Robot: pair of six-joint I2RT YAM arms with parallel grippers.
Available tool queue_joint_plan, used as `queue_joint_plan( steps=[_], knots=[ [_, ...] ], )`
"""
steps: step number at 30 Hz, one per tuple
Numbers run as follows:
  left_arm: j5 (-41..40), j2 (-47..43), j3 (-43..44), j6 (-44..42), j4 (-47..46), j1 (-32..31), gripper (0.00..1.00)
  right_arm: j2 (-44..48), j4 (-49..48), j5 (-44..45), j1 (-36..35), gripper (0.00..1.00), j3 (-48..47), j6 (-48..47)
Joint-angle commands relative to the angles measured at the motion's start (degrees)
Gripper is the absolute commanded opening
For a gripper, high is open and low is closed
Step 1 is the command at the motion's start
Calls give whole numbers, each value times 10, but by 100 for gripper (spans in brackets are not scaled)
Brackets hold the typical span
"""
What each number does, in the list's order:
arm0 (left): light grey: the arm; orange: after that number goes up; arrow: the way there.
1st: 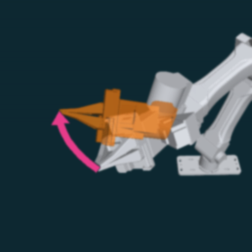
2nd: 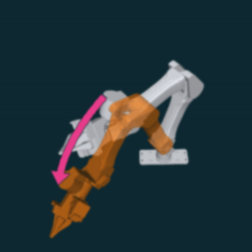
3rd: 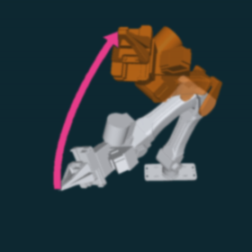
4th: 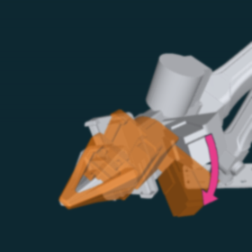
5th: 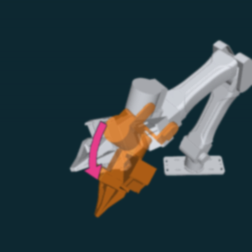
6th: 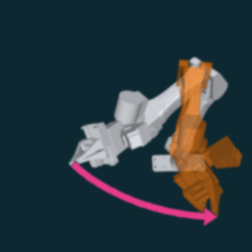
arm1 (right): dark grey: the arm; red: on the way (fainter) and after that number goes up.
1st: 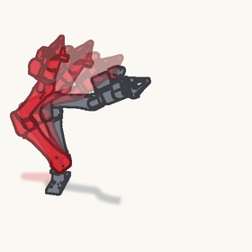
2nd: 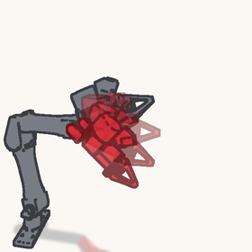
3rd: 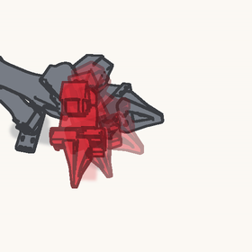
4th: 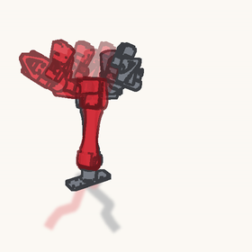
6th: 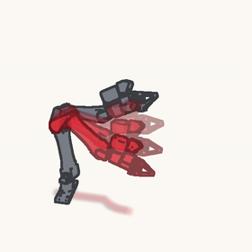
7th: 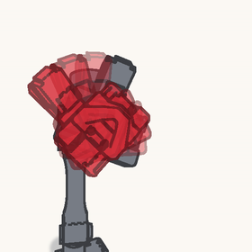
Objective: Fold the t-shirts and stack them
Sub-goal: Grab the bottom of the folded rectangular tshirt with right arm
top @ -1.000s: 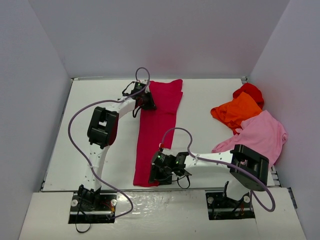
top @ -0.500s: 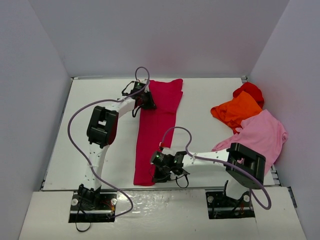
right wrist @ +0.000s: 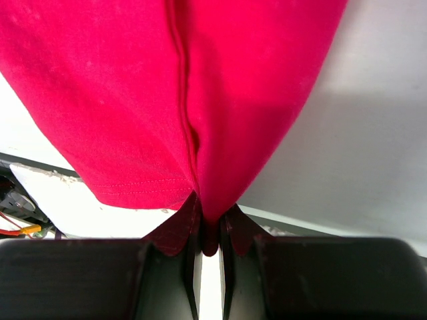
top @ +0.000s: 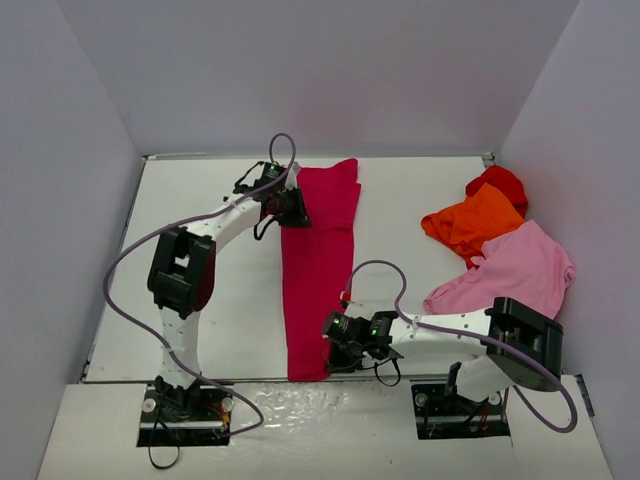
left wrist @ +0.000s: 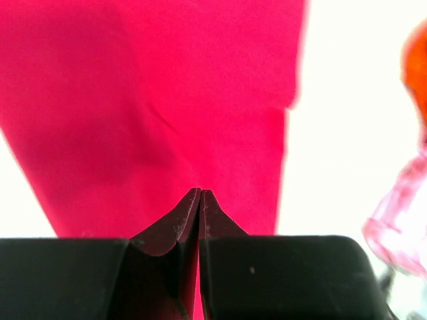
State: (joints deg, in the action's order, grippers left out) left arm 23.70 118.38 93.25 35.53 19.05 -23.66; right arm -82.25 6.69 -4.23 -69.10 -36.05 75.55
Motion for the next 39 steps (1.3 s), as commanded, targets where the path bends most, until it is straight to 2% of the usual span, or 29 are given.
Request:
queue_joint_plan(
  steps=[1, 5, 9, 12, 23, 27, 31, 39],
  knots=[
    [36, -92, -50, 27, -16, -23, 0, 13, 40, 23, -2, 0, 12, 9],
    [73, -138, -146, 51, -73, -60, 0, 5, 41, 21, 0, 0, 4, -1],
    [52, -149, -199, 65, -95, -70, 0, 10, 41, 20, 4, 0, 3, -3],
    [35, -126, -224, 66, -105, -69, 0, 18, 41, 19, 7, 0, 2, -4],
    [16, -69, -224, 61, -171, -63, 0, 57, 84, 23, 12, 0, -13, -9],
    [-8, -59, -202, 48, -181, -59, 0, 61, 87, 20, 12, 0, -15, -9],
    [12, -20, -152, 44, -177, -56, 0, 64, 96, 24, 13, 0, -31, -24],
    [-1, -35, -137, 41, -197, -53, 0, 59, 103, 21, 14, 0, -34, -29]
  ],
)
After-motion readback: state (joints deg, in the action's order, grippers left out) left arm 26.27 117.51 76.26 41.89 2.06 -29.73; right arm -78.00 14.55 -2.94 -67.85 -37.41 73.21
